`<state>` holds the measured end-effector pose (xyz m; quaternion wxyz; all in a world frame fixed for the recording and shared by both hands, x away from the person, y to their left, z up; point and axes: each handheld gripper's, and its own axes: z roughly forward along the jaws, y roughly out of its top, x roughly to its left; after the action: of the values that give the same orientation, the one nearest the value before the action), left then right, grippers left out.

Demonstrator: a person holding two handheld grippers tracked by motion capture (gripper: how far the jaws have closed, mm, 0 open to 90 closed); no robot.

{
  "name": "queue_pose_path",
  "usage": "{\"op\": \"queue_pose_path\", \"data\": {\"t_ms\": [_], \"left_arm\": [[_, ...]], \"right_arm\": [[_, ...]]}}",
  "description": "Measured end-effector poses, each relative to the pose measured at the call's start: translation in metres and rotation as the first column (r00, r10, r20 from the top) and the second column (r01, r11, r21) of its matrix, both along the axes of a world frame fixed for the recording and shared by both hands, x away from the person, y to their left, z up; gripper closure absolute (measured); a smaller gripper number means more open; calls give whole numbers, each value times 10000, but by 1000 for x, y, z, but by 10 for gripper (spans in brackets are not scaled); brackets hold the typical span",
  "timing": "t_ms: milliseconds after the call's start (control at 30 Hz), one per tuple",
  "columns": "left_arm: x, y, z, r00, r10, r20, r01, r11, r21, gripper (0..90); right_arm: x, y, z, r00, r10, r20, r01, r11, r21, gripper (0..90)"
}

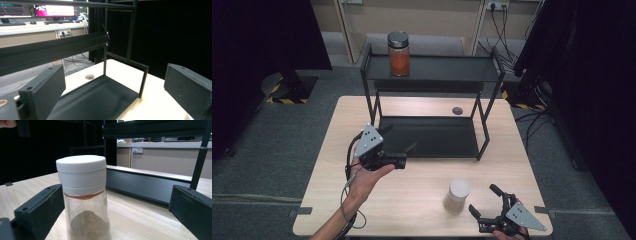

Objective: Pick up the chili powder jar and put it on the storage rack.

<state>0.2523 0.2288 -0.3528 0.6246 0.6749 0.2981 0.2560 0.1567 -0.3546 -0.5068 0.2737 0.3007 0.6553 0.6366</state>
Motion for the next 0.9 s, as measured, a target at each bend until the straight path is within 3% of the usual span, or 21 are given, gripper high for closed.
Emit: {"op": "queue_pose_path", "data": {"t_ms": [667,900], "left_arm": [[-25,9,-46,9996,-123,-237,122,9999,-54,32],[-30,10,-60,9995,-228,-234,221,9993,-292,30]], "right_arm": [[-1,0,0,10000,-13,33,13,10000,27,5],[-1,0,0,10000,-7,16,7,10000,19,5]]}}
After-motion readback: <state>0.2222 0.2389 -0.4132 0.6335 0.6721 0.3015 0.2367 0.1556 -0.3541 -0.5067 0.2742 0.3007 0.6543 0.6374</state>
